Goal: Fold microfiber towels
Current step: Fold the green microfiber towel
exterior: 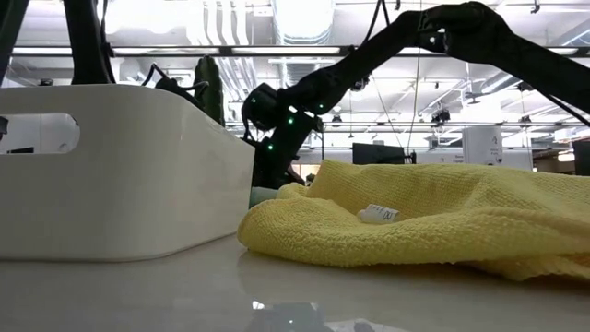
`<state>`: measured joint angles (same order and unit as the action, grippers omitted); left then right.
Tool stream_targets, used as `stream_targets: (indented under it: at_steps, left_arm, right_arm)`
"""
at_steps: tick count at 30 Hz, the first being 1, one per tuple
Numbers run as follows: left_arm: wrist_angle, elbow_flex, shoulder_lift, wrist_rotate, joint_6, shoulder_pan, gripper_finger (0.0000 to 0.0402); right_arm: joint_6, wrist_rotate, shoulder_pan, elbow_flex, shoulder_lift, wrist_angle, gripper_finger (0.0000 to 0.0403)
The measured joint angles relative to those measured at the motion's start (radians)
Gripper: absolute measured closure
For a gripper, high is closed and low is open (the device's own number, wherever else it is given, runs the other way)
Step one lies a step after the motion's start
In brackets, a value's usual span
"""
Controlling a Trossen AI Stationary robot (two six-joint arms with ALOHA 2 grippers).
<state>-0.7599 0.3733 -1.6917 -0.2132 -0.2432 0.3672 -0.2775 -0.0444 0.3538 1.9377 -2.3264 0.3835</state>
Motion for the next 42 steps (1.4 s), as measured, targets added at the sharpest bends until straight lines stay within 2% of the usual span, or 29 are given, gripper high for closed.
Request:
stream_targets:
  at_steps: [5, 10, 12, 24, 42]
  left_arm:
    - [-0.008, 0.004, -0.01, 0.0, 0.001, 0.002, 0.0343]
    - [-0.017, 0.003, -0.011, 0.001, 0.0, 0.004, 0.0343]
    - [-0.017, 0.003, -0.011, 0.001, 0.001, 0.005, 0.0343]
    - [-0.028, 0.002, -0.011, -0.003, 0.002, 0.007, 0.0343]
    - [-0.036, 0.003, -0.021, 0.0, 0.002, 0.007, 0.0343]
  right_arm:
    - [-0.003, 0.0, 0.0, 0.0, 0.0, 0.0, 0.0289]
    - [0.01, 0.0, 0.0, -0.006, 0.0, -0.003, 0.037]
    - [0.022, 0.0, 0.0, -0.005, 0.0, -0.002, 0.0387]
    - [0.061, -0.011, 0.0, 0.019, 0.053, 0.048, 0.0391]
    - [0.05, 0.004, -0.027, 0.021, 0.064, -0.007, 0.0391]
